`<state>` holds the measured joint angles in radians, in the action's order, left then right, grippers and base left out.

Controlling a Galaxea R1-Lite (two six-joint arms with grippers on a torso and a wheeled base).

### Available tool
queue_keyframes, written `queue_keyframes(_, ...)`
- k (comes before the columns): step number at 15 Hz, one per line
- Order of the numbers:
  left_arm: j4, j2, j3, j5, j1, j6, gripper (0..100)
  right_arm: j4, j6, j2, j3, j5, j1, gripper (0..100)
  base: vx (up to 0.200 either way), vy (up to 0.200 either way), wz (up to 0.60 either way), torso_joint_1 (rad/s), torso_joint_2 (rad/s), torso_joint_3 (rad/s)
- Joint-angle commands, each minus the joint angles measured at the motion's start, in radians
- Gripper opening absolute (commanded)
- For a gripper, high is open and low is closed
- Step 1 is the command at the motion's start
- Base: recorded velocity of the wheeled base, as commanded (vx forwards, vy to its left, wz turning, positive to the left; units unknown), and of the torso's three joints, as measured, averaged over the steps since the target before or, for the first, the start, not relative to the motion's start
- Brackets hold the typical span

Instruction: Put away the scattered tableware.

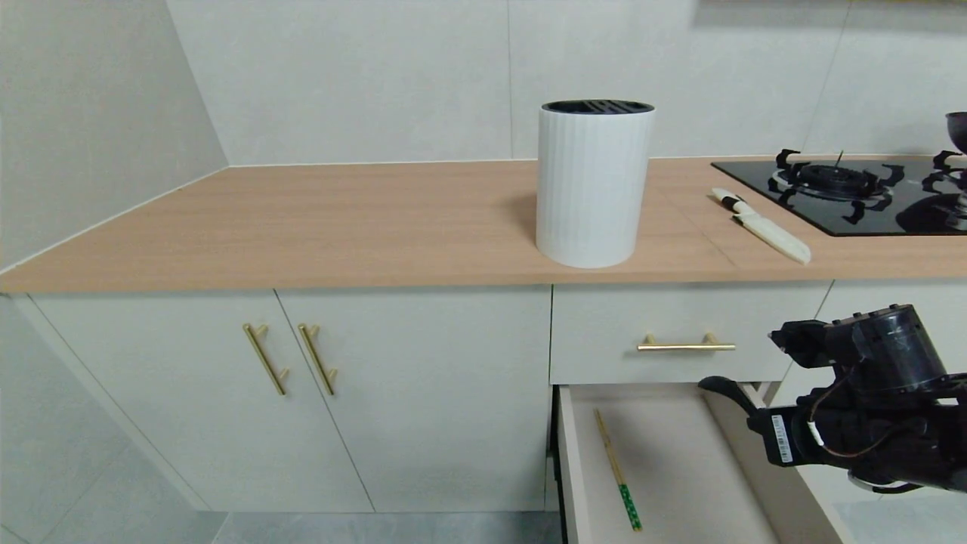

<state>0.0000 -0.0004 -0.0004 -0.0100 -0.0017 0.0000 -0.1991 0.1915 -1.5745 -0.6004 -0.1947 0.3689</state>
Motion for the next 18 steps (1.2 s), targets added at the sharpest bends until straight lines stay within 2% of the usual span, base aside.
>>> queue_keyframes(1, 0.0, 0.0, 0.0, -0.001, 0.0, 0.0, 100, 0.0, 0.0, -0.009, 0.004, 0.0, 0.001, 0, 0.0, 0.0, 0.0, -0.168, 0.49, 0.305)
queue_keyframes(9, 0.0, 0.0, 0.0, -0.001, 0.0, 0.0, 100, 0.0, 0.0, -0.016, 0.004, 0.0, 0.001, 0, 0.0, 0.0, 0.0, -0.123, 0.43, 0.306)
queue_keyframes(16, 0.0, 0.0, 0.0, -0.001, 0.0, 0.0, 100, -0.002, 0.0, -0.038, 0.001, 0.0, 0.001, 0, 0.0, 0.0, 0.0, -0.014, 0.05, 0.029)
queue_keyframes(18, 0.0, 0.0, 0.0, -0.001, 0.0, 0.0, 100, -0.042, 0.0, -0.079, 0.001, 0.0, 0.001, 0, 0.0, 0.0, 0.0, 0.0, 0.0, 0.0)
